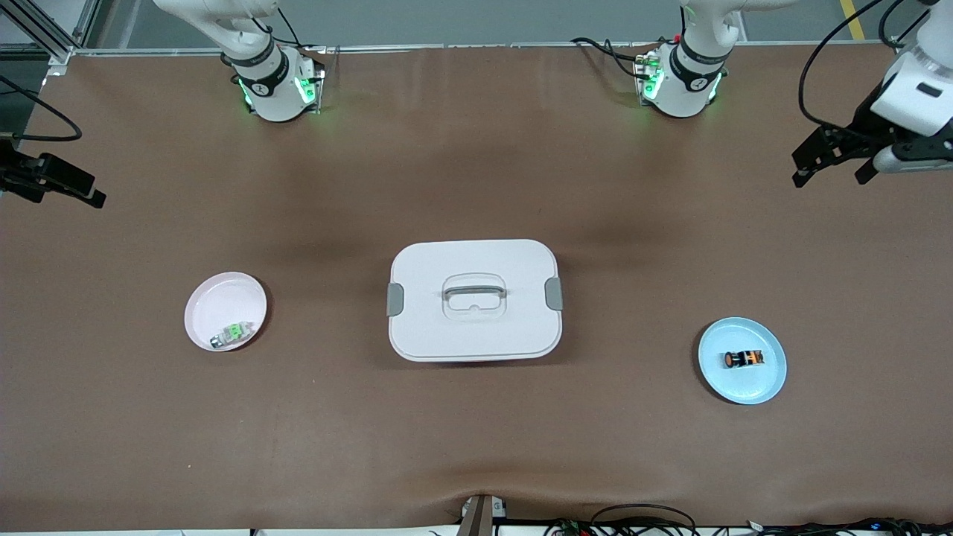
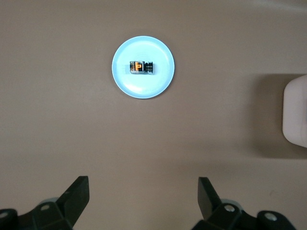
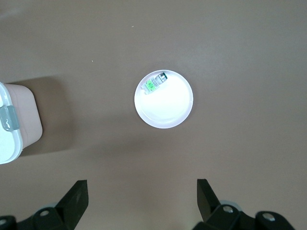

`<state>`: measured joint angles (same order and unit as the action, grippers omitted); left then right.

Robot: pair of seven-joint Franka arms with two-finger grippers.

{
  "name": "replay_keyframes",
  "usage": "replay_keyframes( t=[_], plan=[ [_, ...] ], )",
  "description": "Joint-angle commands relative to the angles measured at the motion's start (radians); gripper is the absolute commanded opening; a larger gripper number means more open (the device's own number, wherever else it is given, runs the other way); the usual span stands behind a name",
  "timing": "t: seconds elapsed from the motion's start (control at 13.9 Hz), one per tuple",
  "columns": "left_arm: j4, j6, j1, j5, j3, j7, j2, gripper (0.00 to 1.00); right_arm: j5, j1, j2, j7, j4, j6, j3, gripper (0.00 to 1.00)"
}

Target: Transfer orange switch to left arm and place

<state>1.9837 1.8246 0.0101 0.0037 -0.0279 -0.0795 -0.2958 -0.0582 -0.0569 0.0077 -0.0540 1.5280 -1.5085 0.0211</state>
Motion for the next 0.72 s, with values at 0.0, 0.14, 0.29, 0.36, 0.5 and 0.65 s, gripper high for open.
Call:
replay_keyframes(
  t=[0.0,0.14,0.29,0.36,0.5,0.65],
  plan=[
    [-0.098,-0.102,0.005,-0.019,0.002,0.023,0.018,1.00,-0.012,-0.003,-0.009,-0.010,-0.003,0.002,-0.003,1.00],
    [-0.155,-0.145,0.005,-0.019,0.002,0.021,0.035,1.00,-0.012,-0.003,-0.006,-0.010,-0.003,0.002,-0.003,1.00],
    [-0.210,-0.153,0.005,-0.019,0.002,0.015,0.073,1.00,-0.012,-0.003,-0.009,-0.010,-0.003,0.002,-0.001,1.00],
    [-0.253,-0.156,0.008,-0.019,0.002,0.011,0.108,1.00,-0.012,-0.004,-0.009,-0.010,-0.003,0.002,-0.001,1.00],
    [-0.345,-0.201,0.013,-0.019,0.000,0.007,0.179,1.00,-0.012,-0.003,-0.009,-0.010,-0.003,0.002,-0.001,1.00],
    [-0.419,-0.260,0.011,-0.019,0.002,0.004,0.246,1.00,-0.012,-0.003,-0.009,-0.009,-0.003,0.002,-0.001,1.00]
  ],
)
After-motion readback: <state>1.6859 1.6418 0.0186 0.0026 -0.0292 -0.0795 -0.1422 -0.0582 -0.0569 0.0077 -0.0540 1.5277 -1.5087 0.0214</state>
